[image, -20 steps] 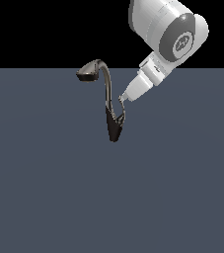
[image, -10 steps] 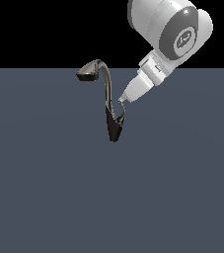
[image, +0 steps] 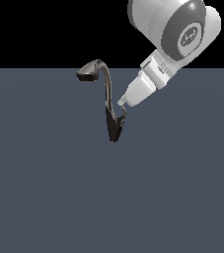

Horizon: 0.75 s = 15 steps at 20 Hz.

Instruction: Turn on the faucet by rotating a designated handle.

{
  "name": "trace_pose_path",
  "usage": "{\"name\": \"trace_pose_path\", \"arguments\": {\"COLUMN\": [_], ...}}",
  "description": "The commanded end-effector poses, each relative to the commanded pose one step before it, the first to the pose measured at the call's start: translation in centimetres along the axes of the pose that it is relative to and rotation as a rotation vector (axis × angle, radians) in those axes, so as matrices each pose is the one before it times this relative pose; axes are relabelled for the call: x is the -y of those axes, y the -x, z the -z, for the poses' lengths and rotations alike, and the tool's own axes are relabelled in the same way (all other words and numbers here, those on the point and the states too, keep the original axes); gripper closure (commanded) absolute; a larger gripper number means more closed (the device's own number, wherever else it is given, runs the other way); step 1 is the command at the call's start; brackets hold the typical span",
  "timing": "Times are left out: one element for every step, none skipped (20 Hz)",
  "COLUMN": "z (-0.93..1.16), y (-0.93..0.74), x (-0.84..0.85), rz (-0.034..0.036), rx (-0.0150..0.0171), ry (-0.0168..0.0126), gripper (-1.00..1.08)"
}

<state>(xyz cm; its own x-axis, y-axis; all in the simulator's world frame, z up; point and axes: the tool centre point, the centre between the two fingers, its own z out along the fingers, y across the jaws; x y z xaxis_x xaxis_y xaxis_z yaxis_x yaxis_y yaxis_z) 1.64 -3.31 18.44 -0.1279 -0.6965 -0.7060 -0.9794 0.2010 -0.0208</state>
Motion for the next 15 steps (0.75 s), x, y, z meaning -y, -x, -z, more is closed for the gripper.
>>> {"name": "trace_pose_path", "arguments": {"z": [-0.284,-0.015,0.000,0.309,-0.030,-0.030,-0.030,-0.030,-0.030,-0.029,-0.031,-0.029,-0.031,-0.024,0.000], "y": [-1.052,-0.113,0.000,0.896,-0.597,-0.600,-0.603,-0.605,-0.608,-0.610,-0.615,-0.614,-0.619,-0.541,0.000], "x": [-1.592,-0.360,0.000,0.924,-0.285,-0.286,-0.287,-0.288,-0.289,-0.289,-0.288,-0.289,-0.287,-0.248,0.000], "rz": [-0.01494,0.00039,0.00000,0.01519,-0.00150,-0.00150,-0.00150,-0.00150,-0.00150,-0.00150,-0.00154,-0.00150,-0.00154,-0.00129,0.00000], "rx": [0.00062,0.00040,0.00000,0.00033,0.00003,0.00002,0.00002,0.00002,0.00001,0.00000,0.00000,-0.00001,-0.00003,-0.00006,0.00000], "ry": [0.01439,0.00080,0.00000,-0.01185,0.00125,0.00125,0.00125,0.00125,0.00125,0.00125,0.00129,0.00125,0.00129,0.00109,0.00000], "gripper": [1.08,1.08,1.08,1.08,1.08,1.08,1.08,1.08,1.08,1.08,1.08,1.08,1.08,1.08,1.08]}}
